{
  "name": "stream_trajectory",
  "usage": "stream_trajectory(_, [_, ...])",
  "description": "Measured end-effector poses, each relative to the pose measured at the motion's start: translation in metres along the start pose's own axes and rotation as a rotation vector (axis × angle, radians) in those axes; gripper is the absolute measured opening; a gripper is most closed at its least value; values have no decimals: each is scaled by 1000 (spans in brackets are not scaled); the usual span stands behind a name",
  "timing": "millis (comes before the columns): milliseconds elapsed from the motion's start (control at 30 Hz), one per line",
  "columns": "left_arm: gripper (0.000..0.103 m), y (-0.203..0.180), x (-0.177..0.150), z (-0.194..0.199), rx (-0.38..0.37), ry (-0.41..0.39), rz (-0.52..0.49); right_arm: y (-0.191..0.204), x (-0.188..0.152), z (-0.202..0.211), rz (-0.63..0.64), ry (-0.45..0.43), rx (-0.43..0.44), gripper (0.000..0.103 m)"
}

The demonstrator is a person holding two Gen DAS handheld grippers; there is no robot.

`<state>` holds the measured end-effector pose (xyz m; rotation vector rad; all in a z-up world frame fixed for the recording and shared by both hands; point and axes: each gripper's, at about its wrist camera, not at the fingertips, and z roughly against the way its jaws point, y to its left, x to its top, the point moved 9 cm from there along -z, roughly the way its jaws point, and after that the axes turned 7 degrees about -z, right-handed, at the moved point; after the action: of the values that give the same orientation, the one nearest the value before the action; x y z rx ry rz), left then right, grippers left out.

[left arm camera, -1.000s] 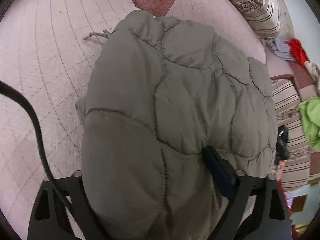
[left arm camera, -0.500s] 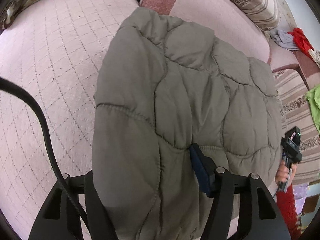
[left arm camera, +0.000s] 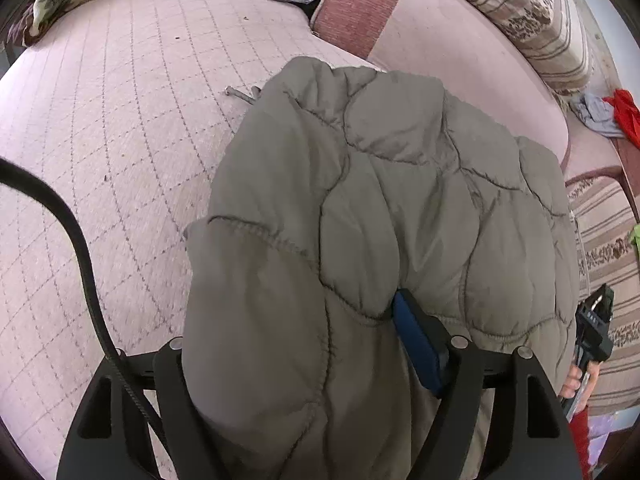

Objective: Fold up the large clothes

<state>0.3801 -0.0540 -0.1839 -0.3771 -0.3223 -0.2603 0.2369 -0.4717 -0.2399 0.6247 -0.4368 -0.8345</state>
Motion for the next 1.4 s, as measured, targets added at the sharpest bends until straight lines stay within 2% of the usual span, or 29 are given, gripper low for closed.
stream_trajectory(67, [79,9,-2,2,7,-4,5,-2,1,0,-9,-12,-5,65])
stream_trajectory(100, [79,10,-2,3,16,-6,10,-5,1,2,-11,-25,-30,73])
stream_trajectory(133, [79,9,-1,4,22,-6,12,-6,2,5,-7,-43,-67,78])
stream_trajectory(167, [79,8,-5,10,32,-5,16,-8,0,10,-2,-54,-88,80])
stream_trajectory(233, [79,6,-4,19,76,-9,17,-5,1,27,32,-123,-189,85])
stream_trajectory(333, [79,3,-9,40,167,-24,-23,11,4,55,130,-224,-324,85])
stream_trajectory(433, [79,1,-11,73,306,-78,-87,33,6,84,231,-344,-455,85])
stream_trajectory(500, [79,-5,-13,93,358,-117,-123,53,5,98,297,-403,-494,86])
stream_trajectory(567, [79,-13,-13,107,393,-156,-154,76,2,100,341,-433,-495,86])
stream_trajectory(667, [79,-31,-10,112,403,-174,-196,121,-12,81,411,-396,-416,85])
stream_trajectory(800, [79,-49,2,92,395,-160,-219,164,-30,33,469,-284,-319,67])
stream_trajectory(867, [79,-55,10,74,398,-151,-229,179,-36,7,495,-240,-295,66])
stream_trajectory(1033, [79,-51,21,31,396,-109,-217,197,-24,-57,522,-192,-320,66])
stream_trajectory(1133, [82,-46,34,19,392,-137,-206,188,-13,-76,517,-182,-370,67])
stream_trajectory(1300, [87,-38,52,5,391,-141,-199,180,-2,-104,550,-182,-500,78])
stream_trajectory(1400, [89,-34,60,0,393,-141,-185,179,5,-116,554,-190,-535,82])
